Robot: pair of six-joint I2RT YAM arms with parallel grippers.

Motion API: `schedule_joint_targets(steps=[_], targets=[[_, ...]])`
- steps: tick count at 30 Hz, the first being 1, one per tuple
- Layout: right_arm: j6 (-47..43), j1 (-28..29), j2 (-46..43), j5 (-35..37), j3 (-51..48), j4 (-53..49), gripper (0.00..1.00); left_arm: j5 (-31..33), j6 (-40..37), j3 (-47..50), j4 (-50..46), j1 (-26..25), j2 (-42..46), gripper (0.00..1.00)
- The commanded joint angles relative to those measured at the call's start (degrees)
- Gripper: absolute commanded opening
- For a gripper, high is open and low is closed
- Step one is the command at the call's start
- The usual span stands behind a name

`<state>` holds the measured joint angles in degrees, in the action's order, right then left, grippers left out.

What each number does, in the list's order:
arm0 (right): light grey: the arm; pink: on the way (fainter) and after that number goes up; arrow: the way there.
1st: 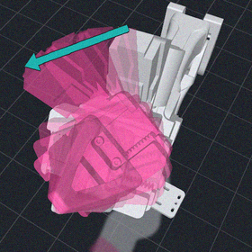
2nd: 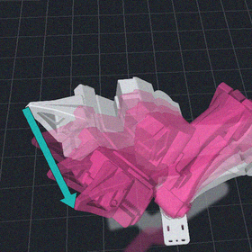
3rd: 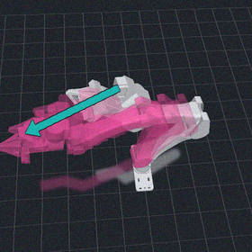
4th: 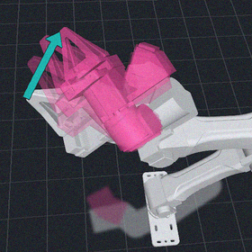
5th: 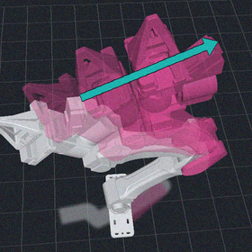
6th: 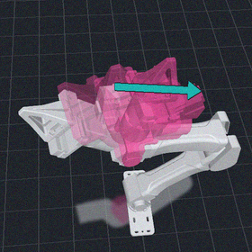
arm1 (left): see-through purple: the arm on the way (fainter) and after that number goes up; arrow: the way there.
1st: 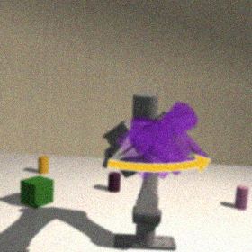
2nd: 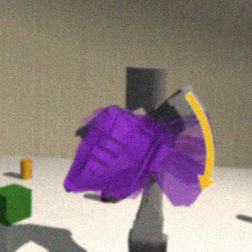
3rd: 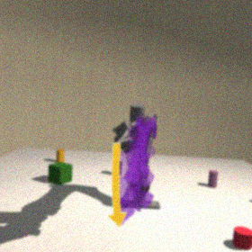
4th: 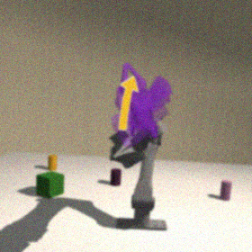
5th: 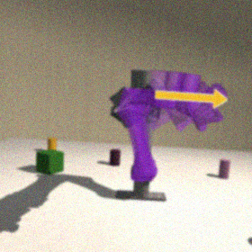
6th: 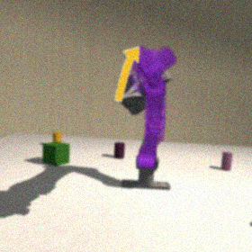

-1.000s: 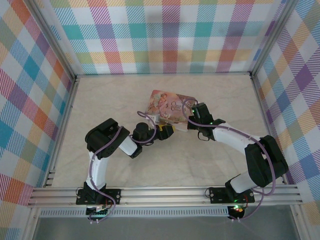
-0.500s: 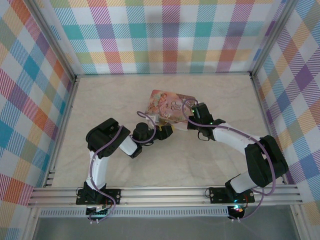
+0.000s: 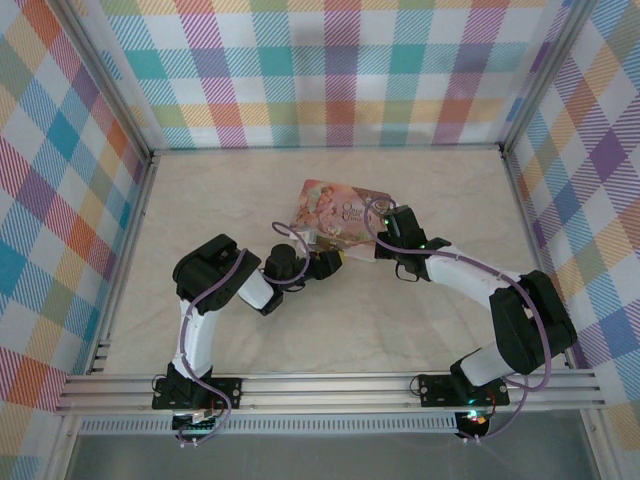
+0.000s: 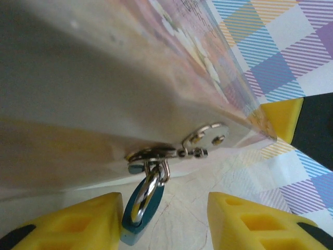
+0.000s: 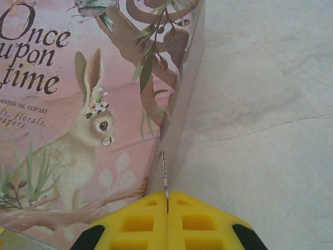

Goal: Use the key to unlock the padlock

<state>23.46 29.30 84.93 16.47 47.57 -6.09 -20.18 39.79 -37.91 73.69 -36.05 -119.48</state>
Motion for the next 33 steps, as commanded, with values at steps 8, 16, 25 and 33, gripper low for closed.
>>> schedule_joint_targets(steps=[8,16,25,33], targets=[[-0.17,0.54,-0.90,-0.39,0.16,0.49,0.00,-0.36,0.83,-2.28,-0.57,0.37,-1.27,0.59],[-0.28,0.58,-0.73,-0.37,0.30,0.54,0.00,-0.77,1.07,-1.80,-0.29,0.67,-0.95,0.50],[-0.35,0.58,-0.90,-0.39,0.11,0.53,0.00,-2.20,1.14,-0.61,-1.69,2.02,-0.40,0.37],[-0.09,0.58,-0.99,-0.21,-0.58,0.99,0.00,-3.45,0.54,-1.54,-5.96,2.52,0.03,0.25]])
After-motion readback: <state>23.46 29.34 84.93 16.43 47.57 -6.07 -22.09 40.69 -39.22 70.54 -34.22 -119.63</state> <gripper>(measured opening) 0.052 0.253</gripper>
